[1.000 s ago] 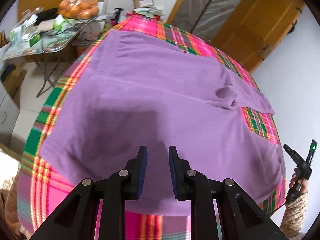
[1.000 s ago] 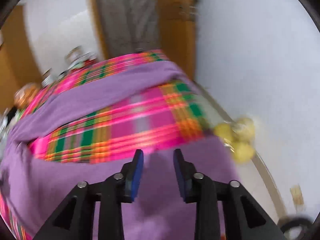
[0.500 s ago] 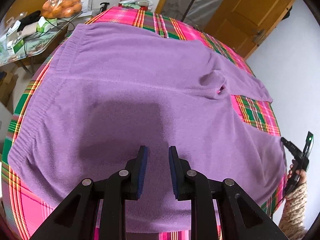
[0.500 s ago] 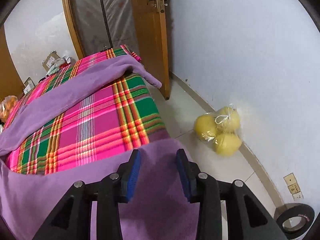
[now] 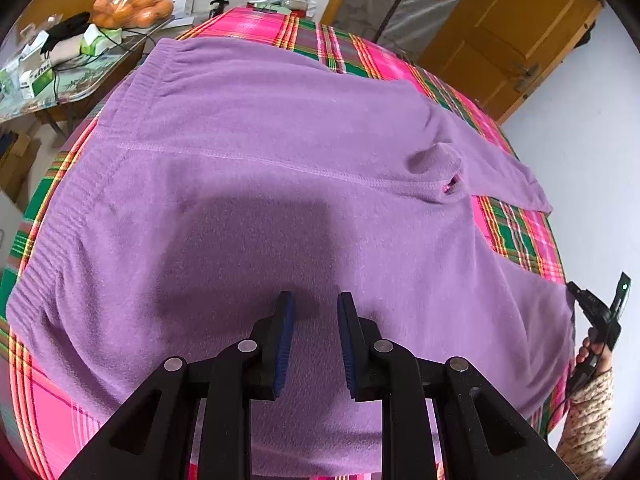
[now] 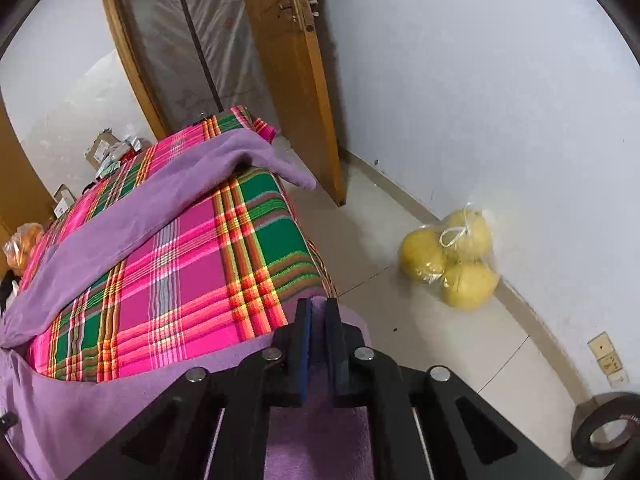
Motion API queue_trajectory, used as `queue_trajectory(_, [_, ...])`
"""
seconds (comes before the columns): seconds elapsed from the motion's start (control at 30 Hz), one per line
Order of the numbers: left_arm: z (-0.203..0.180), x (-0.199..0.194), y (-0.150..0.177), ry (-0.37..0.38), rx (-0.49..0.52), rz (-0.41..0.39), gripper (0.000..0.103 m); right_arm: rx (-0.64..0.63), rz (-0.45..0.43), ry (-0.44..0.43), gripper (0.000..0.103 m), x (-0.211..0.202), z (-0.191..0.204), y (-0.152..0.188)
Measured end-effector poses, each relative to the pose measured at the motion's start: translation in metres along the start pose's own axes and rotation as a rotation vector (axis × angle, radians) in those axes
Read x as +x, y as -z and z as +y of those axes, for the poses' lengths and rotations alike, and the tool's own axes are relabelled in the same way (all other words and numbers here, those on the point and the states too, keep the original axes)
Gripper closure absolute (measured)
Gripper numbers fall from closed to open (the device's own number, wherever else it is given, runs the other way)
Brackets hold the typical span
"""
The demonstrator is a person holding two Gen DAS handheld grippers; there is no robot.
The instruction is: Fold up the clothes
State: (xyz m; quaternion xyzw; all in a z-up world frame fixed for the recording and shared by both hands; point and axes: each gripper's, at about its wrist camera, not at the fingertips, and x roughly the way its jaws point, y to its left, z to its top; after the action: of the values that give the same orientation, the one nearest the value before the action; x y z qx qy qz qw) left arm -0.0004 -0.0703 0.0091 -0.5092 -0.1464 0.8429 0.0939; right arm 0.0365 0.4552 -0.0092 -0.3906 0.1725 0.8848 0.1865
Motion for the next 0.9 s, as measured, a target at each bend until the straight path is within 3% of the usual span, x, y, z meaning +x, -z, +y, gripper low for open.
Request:
queue_trajectory(0.2, [0.004,-0.003,0.003,0.011,-0.005,-0.007,0.081,0.039,-0.049,0.027,0.097,-0.006,-0.007,-0.009])
queue_trajectory(0.4, [0.006,-0.006,0.005,0.027,-0.01,-0.016,0.081,0.053,0.014,0.028,0.094,0.002,-0.011,-0.005])
queue_trajectory(0.5, [0.005,-0.006,0.005,0.024,-0.005,-0.015,0.081,0.033,0.015,0.047,0.09,-0.009,-0.009,0.0])
queue_trajectory(0.63, [0.004,-0.005,0.005,0.027,-0.004,-0.018,0.081,0.009,0.013,0.063,0.066,-0.029,-0.01,0.018])
queue_trajectory(0.9, [0.006,-0.006,0.007,0.049,-0.005,-0.018,0.081,0.14,0.023,-0.002,0.065,-0.055,-0.042,0.068])
